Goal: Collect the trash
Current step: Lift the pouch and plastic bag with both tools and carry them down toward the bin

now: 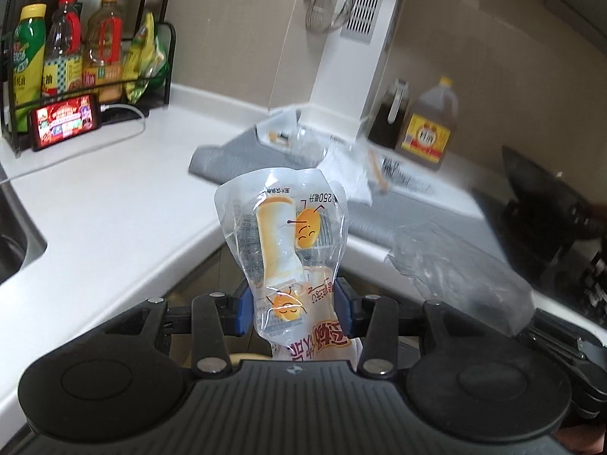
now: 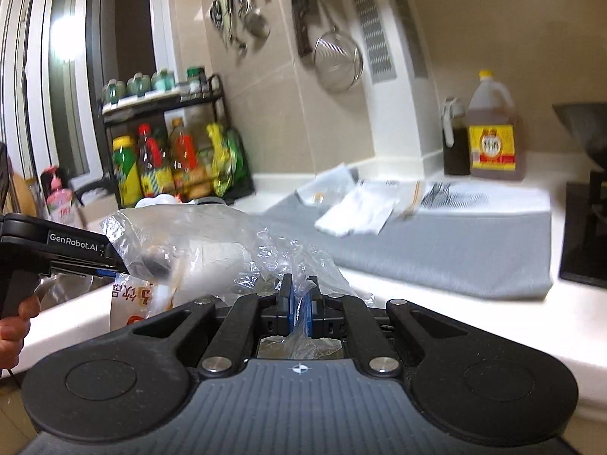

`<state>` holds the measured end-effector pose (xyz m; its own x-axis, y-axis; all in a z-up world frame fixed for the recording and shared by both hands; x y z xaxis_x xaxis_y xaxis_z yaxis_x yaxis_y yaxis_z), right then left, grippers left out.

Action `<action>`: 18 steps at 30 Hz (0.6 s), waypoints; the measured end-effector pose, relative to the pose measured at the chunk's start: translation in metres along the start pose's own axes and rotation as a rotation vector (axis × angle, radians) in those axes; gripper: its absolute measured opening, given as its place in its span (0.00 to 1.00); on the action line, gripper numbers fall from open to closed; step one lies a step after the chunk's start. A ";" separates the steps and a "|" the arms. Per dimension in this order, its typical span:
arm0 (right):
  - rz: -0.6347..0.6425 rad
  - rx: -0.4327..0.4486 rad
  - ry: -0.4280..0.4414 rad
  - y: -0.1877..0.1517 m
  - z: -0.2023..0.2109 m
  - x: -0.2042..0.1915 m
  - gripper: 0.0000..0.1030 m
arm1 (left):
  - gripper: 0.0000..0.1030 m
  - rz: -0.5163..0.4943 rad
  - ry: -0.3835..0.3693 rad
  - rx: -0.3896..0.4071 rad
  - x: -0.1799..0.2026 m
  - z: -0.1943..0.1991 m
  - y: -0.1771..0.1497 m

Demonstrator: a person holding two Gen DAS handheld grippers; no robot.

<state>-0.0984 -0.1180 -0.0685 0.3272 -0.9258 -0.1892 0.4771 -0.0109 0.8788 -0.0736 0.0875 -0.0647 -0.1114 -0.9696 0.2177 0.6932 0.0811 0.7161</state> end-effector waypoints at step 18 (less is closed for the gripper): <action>0.029 -0.220 -0.009 -0.048 -0.073 -0.006 0.06 | 0.47 -0.011 0.078 -0.198 -0.024 -0.077 -0.044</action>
<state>-0.0636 -0.0842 -0.1414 0.3367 -0.9277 -0.1611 0.6346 0.0972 0.7667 -0.0469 0.0896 -0.1527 -0.0698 -0.9857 0.1532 0.8196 0.0309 0.5721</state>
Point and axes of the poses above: each gripper's, at about its wrist camera, not at the fingertips, and z roughly against the way its jaws point, x to its right, y to its top, the point moved 6 cm from there along -z, roughly the way its jaws point, and after that the axes turned 7 degrees about -x, right-handed, at the moved point
